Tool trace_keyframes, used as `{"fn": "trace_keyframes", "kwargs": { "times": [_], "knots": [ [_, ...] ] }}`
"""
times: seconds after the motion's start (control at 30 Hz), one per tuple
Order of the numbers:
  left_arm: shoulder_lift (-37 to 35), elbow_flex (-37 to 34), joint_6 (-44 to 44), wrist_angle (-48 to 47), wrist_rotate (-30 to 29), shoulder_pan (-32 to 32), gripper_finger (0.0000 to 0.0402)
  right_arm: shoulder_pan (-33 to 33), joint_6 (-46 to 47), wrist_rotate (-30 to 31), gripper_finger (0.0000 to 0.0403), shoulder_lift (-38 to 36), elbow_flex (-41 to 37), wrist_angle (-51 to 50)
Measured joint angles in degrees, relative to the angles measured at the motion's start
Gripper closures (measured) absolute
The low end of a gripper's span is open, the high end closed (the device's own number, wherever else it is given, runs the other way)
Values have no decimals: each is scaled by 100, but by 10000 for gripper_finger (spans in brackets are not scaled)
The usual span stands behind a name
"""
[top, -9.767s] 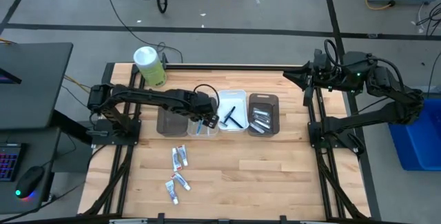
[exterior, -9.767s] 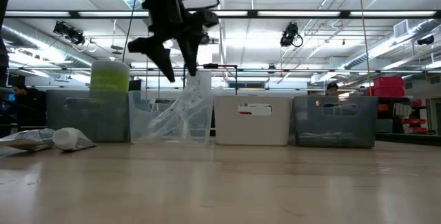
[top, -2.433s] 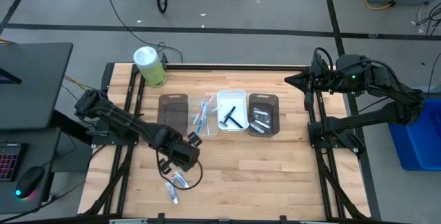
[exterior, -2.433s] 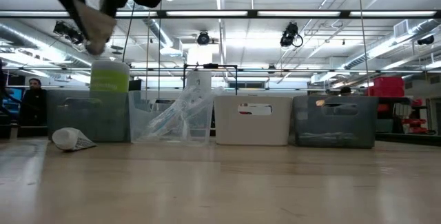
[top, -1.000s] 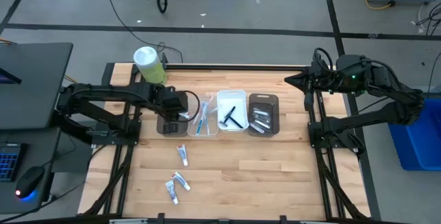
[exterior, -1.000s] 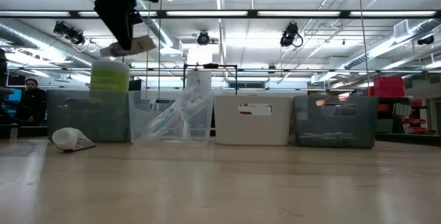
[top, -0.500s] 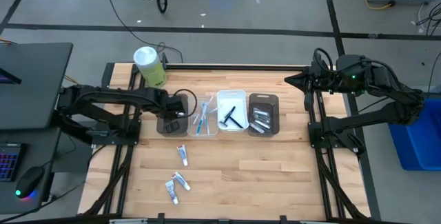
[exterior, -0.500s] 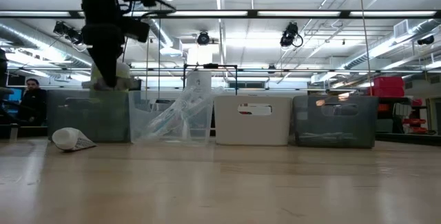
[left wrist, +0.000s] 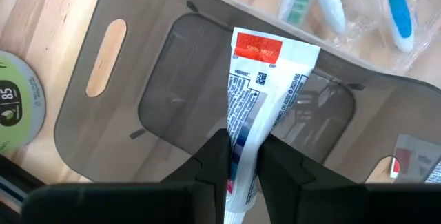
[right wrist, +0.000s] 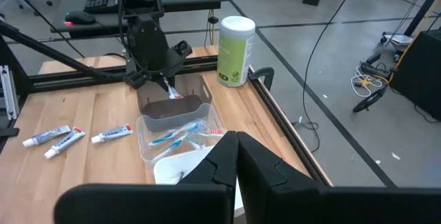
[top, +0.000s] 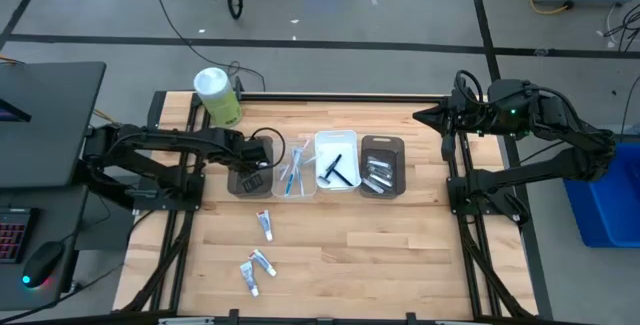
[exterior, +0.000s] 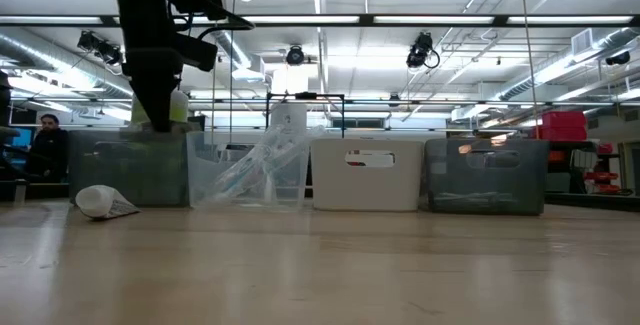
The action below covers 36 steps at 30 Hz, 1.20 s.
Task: Pick & Place Travel size toiletries
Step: Put the white toothpaste into the left black bin
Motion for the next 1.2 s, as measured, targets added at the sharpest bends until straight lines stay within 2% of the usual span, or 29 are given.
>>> {"fn": "trace_keyframes", "kwargs": {
  "times": [0.23,0.53,0.7,0.8,0.93,1.2],
  "knots": [
    [0,0,-41,-1,-129,0,319,0,1,-1,389,-1,0,0],
    [0,0,-32,-2,-78,0,224,0,0,-2,389,0,0,0],
    [0,0,-18,-2,1,0,199,0,0,-2,389,-2,0,0],
    [0,0,46,-2,36,-2,201,0,0,-2,389,-2,0,0],
    [-111,64,169,-22,403,-21,214,2,-3,-2,389,0,0,0],
    [-442,826,641,-1,434,-487,262,0,-54,-7,389,-2,0,0]
  ]
}}
